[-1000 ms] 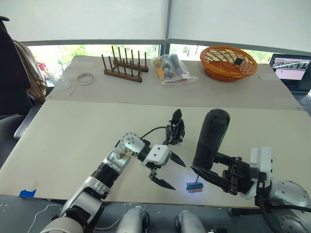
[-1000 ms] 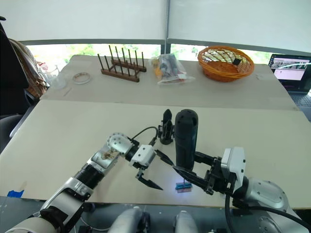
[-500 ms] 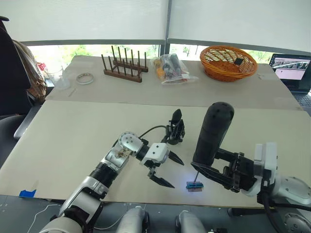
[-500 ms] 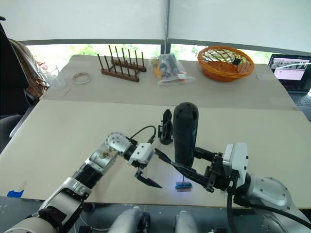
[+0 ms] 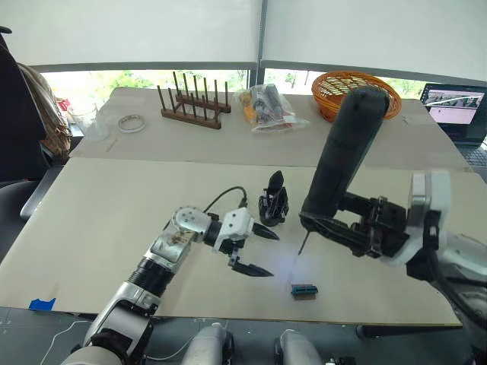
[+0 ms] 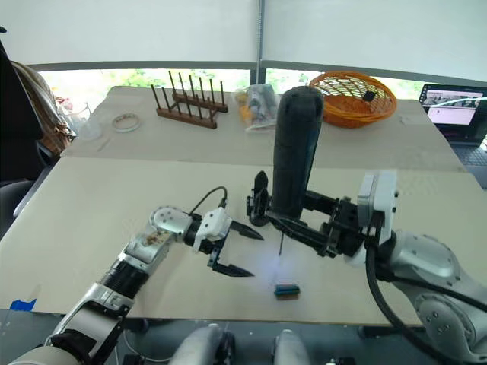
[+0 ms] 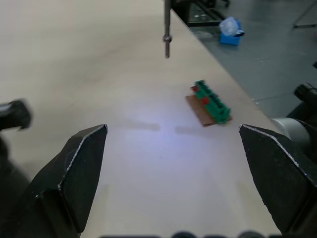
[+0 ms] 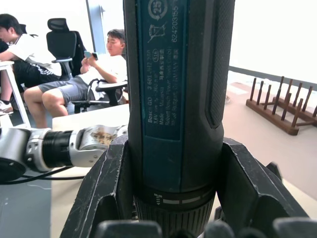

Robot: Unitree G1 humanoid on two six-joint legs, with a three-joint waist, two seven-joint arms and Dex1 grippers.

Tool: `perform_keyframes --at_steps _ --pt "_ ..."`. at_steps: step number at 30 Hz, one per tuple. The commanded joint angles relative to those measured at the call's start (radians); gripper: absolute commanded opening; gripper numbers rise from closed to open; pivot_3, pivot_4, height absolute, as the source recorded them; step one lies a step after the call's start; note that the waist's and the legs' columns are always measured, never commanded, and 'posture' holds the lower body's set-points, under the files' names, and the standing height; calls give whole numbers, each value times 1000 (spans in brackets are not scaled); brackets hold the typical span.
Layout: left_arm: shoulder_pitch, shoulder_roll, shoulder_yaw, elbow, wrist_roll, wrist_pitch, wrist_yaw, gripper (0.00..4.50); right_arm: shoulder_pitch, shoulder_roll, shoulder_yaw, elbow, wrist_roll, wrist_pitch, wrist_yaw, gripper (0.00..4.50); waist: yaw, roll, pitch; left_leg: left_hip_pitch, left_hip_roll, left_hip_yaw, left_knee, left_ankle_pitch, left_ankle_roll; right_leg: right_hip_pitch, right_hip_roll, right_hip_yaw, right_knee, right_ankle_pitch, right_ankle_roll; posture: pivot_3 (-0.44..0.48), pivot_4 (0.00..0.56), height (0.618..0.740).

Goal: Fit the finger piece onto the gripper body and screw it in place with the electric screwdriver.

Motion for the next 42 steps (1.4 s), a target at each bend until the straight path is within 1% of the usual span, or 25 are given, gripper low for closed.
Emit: perform_keyframes --at_steps 1,4,8,10,11,16,18,20,23,26,29,30,32,34,35,39,42 --pt "34 15 51 -37 -15 28 73 4500 -65 16 21 20 -20 -19 25 1925 0 0 0 0 0 0 0 0 0 0 0 0 0 0 0 0 150 740" --pt "57 23 68 -40 6 18 132 4500 -100 20 36 47 -31 -16 46 1925 4 0 0 0 0 0 0 0 0 0 0 0 0 0 0 0 150 740" --pt "43 7 85 10 45 -13 233 4500 -138 28 54 74 -45 -12 64 1925 7 0 0 0 -2 0 0 0 0 0 -2 0 0 0 0 0 150 740" --pt "27 -21 86 45 63 -25 281 4500 -147 31 59 83 -48 -10 70 1925 8 0 0 0 -2 0 0 0 0 0 -2 0 0 0 1 0 150 740" --pt "19 -38 82 59 64 -6 299 4500 -151 32 61 87 -51 -10 73 1925 8 0 0 0 -2 0 0 0 0 0 -2 0 0 0 1 0 150 740" --pt "-39 -142 93 176 112 -12 463 4500 -165 36 65 98 -61 -8 78 1925 11 0 0 0 -3 0 0 0 0 0 -2 -1 0 1 1 0 150 740" --pt "-63 -171 91 217 131 -33 505 4500 -165 36 63 100 -65 -7 81 1925 11 -1 0 -1 -3 0 0 0 0 0 -2 -1 0 1 1 0 150 740" --pt "-83 -189 84 247 143 -51 521 4500 -166 36 63 100 -67 -6 82 1925 10 -1 0 -1 -3 0 0 0 0 0 -2 -1 0 1 2 0 150 740" --pt "-105 -209 67 298 152 -82 506 4500 -166 38 64 101 -72 -5 76 1925 9 -1 0 -1 -3 0 0 1 -2 -1 -2 -1 0 1 2 0 150 740" --pt "-125 -222 74 342 152 -108 498 4500 -162 40 64 98 -76 -6 72 1925 10 -1 0 -1 -3 0 0 1 -2 -1 -3 -1 0 1 2 0 150 740" --pt "-142 -231 81 364 136 -128 455 4500 -157 41 62 95 -82 -6 69 1925 10 -1 0 -1 -3 0 0 1 -2 -1 -4 -1 0 1 2 0 150 740" --pt "-149 -233 85 373 129 -141 436 4246 -155 41 61 94 -84 -5 68 1925 10 -1 0 -1 -3 0 0 1 -2 -1 -4 0 0 1 2 0 150 740" --pt "-172 -221 80 406 119 -225 348 3679 -149 39 57 89 -85 -4 63 1925 10 -1 0 -1 -3 0 0 1 -2 -1 -5 0 0 1 2 0 150 740" --pt "-210 -200 73 463 111 -321 232 2746 -143 37 53 82 -83 -2 59 1925 9 -1 0 -1 -3 0 0 1 -3 -1 -5 0 0 1 1 0 150 740" --pt "-227 -194 73 491 109 -354 195 2384 -141 36 52 80 -83 -1 58 1925 8 -1 0 -2 -3 0 -1 2 -4 -2 -6 0 -1 1 1 0 150 740" --pt "-322 -193 89 636 99 -438 73 2344 -129 29 47 67 -78 6 62 1925 9 -1 1 -7 -3 0 0 3 -5 -7 -6 0 0 1 1 0 150 740" --pt "-361 -198 86 712 112 -493 6 2344 -129 28 42 65 -77 11 62 1925 10 -1 1 -11 -4 1 0 3 -5 -11 -5 -1 1 1 2 0 150 740"
